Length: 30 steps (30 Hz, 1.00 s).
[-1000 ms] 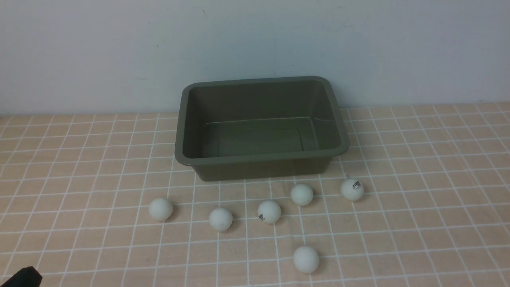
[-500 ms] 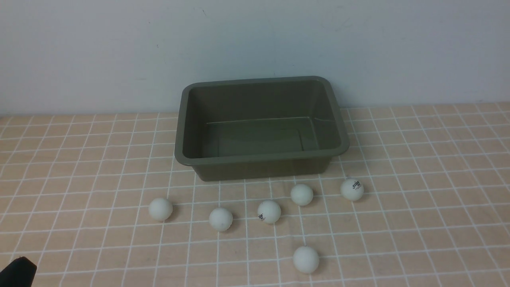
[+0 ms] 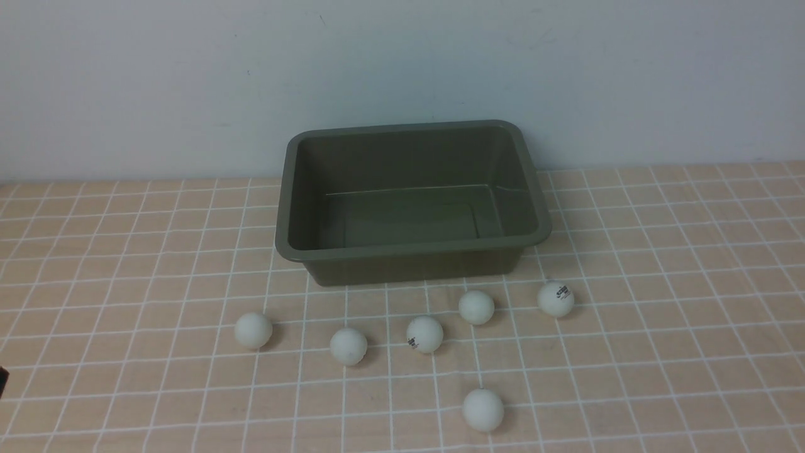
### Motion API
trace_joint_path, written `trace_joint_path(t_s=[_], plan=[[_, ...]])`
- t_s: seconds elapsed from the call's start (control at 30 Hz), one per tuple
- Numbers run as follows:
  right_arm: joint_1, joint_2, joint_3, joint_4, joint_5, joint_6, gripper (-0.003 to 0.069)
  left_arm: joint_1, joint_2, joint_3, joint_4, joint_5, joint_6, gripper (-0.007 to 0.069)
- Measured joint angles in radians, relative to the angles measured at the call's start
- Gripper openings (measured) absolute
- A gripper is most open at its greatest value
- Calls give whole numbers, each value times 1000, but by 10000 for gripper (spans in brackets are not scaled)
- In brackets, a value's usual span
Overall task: Put the table tennis balls into the box on the light coffee tablecloth.
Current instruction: 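Reach for and grasp a ping pong ball on the table beside the basket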
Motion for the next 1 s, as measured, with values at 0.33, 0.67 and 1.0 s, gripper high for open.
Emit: trace_joint_path(t_s=[0.33, 0.67, 1.0], plan=[[0, 113, 4, 392, 68, -465, -11, 0, 285, -260, 107, 436, 188, -43], [0, 265, 5, 514, 76, -610, -11, 0, 638, -449, 134, 539, 301, -8], [0, 273, 5, 376, 76, -612, -11, 0, 1086, -655, 129, 581, 399, 261]])
